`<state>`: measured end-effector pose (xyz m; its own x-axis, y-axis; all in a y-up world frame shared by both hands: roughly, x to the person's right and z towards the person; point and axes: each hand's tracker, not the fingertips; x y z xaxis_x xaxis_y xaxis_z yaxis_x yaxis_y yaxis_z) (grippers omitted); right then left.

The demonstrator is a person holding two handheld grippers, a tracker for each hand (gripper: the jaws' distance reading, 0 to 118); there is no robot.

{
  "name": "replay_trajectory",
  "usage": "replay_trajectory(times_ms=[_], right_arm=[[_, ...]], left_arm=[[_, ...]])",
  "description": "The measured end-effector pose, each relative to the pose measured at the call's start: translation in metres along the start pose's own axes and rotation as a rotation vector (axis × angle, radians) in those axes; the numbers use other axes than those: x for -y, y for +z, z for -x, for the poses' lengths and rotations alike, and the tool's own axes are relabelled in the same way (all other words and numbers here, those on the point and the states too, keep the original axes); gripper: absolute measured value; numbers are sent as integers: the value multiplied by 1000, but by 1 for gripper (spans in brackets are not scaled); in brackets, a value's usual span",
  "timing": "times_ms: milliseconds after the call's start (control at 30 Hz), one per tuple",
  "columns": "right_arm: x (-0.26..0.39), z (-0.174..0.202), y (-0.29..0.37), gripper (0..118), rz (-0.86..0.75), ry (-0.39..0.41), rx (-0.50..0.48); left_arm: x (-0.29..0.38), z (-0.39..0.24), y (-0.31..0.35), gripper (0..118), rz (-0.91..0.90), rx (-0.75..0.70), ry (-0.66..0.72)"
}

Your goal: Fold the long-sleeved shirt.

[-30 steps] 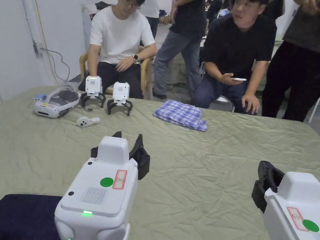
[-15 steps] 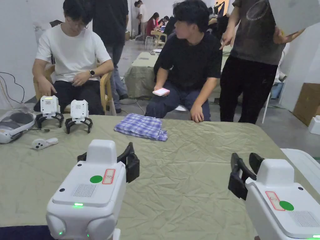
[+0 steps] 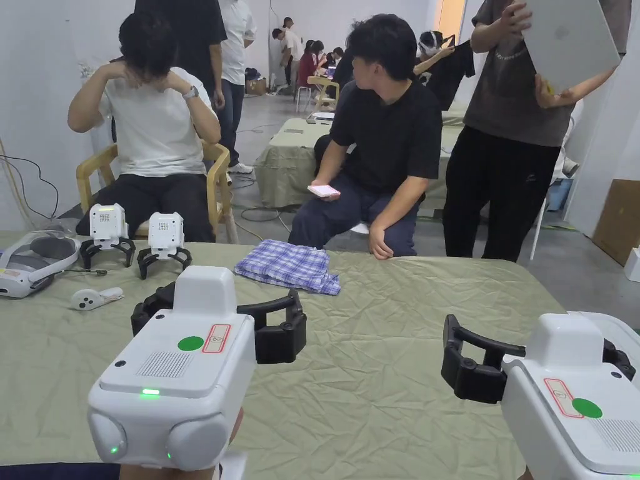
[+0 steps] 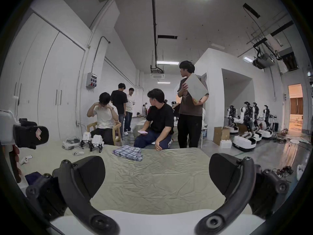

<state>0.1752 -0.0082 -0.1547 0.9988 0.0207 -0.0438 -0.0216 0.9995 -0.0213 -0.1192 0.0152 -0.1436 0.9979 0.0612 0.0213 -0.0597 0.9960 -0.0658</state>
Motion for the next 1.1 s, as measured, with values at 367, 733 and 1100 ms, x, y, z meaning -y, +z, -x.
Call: replay_trajectory(times_ms=[367,733,1100], right_arm=[[-1,0,-3,118,-10,5,4],[-6,3,1,118,-20,13,1],[-8,5,-1,118,-30,17,-7]], left_arm=[[-9,6,-1,111,-8,-97,-7],[-12,9,0,111,-13,-126,-13],[-15,14,0,111,-20,-150,-13]])
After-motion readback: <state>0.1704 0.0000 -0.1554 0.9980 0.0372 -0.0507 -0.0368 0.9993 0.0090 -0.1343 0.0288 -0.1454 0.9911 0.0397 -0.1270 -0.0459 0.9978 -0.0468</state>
